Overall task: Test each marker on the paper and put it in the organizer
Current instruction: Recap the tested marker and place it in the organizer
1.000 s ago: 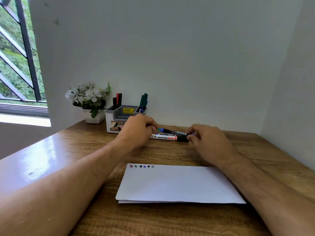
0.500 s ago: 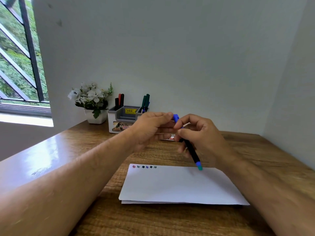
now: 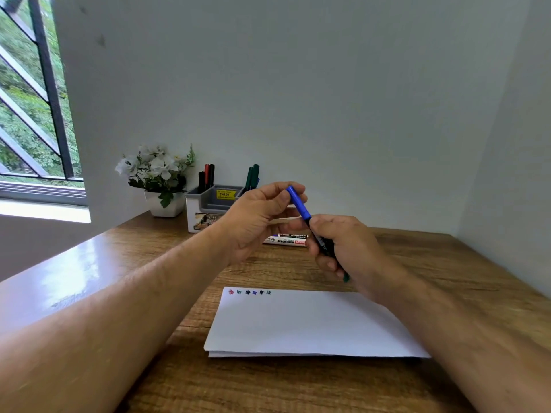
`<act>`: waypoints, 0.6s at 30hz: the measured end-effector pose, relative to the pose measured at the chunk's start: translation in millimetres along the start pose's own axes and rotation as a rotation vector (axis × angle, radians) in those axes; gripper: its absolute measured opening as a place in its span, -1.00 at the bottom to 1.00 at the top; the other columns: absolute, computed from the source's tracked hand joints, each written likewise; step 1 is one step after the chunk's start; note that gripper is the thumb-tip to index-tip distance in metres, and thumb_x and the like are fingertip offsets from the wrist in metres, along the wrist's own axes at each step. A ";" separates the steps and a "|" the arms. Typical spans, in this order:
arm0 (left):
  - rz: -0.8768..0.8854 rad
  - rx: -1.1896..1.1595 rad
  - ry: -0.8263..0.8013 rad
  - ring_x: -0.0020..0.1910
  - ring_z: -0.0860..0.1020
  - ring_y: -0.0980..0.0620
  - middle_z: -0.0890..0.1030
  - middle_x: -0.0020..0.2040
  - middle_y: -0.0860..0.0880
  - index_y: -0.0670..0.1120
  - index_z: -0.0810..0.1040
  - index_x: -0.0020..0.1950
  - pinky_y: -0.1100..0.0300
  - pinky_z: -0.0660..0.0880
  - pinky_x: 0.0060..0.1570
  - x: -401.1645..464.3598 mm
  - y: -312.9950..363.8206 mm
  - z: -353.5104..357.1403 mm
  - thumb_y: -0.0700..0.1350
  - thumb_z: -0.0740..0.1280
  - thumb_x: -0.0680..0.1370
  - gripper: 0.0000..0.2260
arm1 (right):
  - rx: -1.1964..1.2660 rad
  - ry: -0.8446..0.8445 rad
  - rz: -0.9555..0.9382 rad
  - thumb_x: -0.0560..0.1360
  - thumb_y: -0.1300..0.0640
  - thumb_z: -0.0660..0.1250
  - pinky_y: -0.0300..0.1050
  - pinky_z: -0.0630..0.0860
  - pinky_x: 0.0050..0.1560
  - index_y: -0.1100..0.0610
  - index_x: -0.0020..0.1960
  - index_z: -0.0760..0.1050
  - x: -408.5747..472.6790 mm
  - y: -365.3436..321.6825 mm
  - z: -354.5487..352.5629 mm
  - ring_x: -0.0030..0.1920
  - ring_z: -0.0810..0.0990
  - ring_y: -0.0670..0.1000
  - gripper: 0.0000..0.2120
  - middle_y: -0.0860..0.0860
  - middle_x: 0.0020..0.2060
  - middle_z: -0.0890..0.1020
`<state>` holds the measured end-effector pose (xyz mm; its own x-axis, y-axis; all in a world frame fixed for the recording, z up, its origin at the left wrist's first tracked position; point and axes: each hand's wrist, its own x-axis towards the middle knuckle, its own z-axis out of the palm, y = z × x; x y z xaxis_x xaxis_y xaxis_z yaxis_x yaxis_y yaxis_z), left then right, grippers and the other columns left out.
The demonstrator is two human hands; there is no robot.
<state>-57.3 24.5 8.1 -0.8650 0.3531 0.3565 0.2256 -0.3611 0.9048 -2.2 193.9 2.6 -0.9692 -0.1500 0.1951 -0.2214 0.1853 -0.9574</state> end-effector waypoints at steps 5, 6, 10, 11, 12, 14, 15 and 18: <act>0.030 0.001 0.010 0.04 0.68 -0.01 0.71 0.03 -0.12 -0.14 0.62 0.11 0.11 0.63 -0.12 -0.3 0.8 2.7 -0.19 0.23 0.63 -0.82 | 0.086 -0.010 0.064 0.67 -0.04 0.13 -0.31 0.15 -0.61 0.04 -0.28 0.67 -0.6 -6.9 -2.2 -0.61 0.16 -0.13 -0.52 -0.09 -0.53 0.31; 0.039 0.016 0.020 0.05 0.68 0.00 0.71 0.04 -0.11 -0.13 0.62 0.11 0.07 0.64 -0.11 0.2 1.2 3.5 -0.18 0.23 0.63 -0.81 | 0.100 -0.012 0.063 0.66 -0.06 0.15 -0.31 0.15 -0.61 0.05 -0.24 0.70 -0.3 -7.8 -1.9 -0.60 0.16 -0.12 -0.53 -0.08 -0.52 0.30; 0.079 0.076 0.057 0.09 0.66 0.01 0.71 0.06 -0.08 -0.08 0.62 0.13 -0.06 0.50 0.14 2.0 2.6 5.8 -0.15 0.21 0.65 -0.81 | 0.111 0.020 0.062 0.61 -0.16 0.22 -0.28 0.17 -0.60 0.02 -0.19 0.70 1.0 -11.7 -1.1 -0.60 0.19 -0.12 -0.59 -0.10 -0.53 0.31; 0.082 0.070 0.062 0.09 0.66 0.00 0.71 0.06 -0.08 -0.09 0.61 0.13 -0.07 0.48 0.15 2.0 2.6 6.8 -0.15 0.21 0.65 -0.81 | 0.097 0.034 0.060 0.60 -0.18 0.23 -0.28 0.16 -0.60 0.02 -0.20 0.69 0.9 -12.8 -0.5 -0.60 0.19 -0.12 -0.59 -0.10 -0.53 0.31; 0.082 0.054 0.069 0.08 0.66 0.00 0.71 0.05 -0.08 -0.09 0.61 0.13 -0.05 0.48 0.14 2.3 2.5 7.9 -0.15 0.20 0.66 -0.81 | 0.082 0.050 0.058 0.59 -0.21 0.24 -0.27 0.16 -0.60 0.02 -0.22 0.68 0.6 -13.2 0.1 -0.60 0.19 -0.11 -0.58 -0.10 -0.53 0.32; 0.088 -0.011 0.093 0.03 0.67 0.01 0.72 0.02 -0.08 -0.10 0.59 0.12 0.02 0.50 0.04 2.6 4.3 8.5 -0.14 0.19 0.66 -0.81 | 0.028 0.098 0.062 0.55 -0.28 0.27 -0.27 0.15 -0.59 0.04 -0.27 0.66 -0.5 -12.5 1.8 -0.59 0.20 -0.10 -0.54 -0.09 -0.55 0.36; 0.097 -0.049 0.113 0.02 0.68 0.01 0.72 0.00 -0.07 -0.10 0.58 0.11 0.07 0.51 -0.01 2.9 6.7 7.1 -0.14 0.19 0.66 -0.82 | 0.001 0.117 0.066 0.54 -0.30 0.27 -0.26 0.15 -0.58 0.05 -0.29 0.64 -0.7 -11.4 2.3 -0.59 0.21 -0.09 -0.52 -0.09 -0.55 0.37; 0.120 -0.118 0.166 0.02 0.68 0.01 0.72 -0.01 -0.06 -0.09 0.55 0.12 0.14 0.54 -0.04 3.5 15.1 -1.6 -0.15 0.16 0.67 -0.82 | -0.017 0.138 0.073 0.54 -0.30 0.27 -0.25 0.16 -0.57 0.07 -0.30 0.64 -0.3 -8.0 1.9 -0.60 0.22 -0.09 -0.50 -0.09 -0.56 0.37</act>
<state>-57.7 18.9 22.6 -0.8992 0.1578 0.4080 0.2859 -0.4938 0.8212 0.2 190.6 9.8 -0.9882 -0.0009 0.1534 -0.1502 0.2079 -0.9666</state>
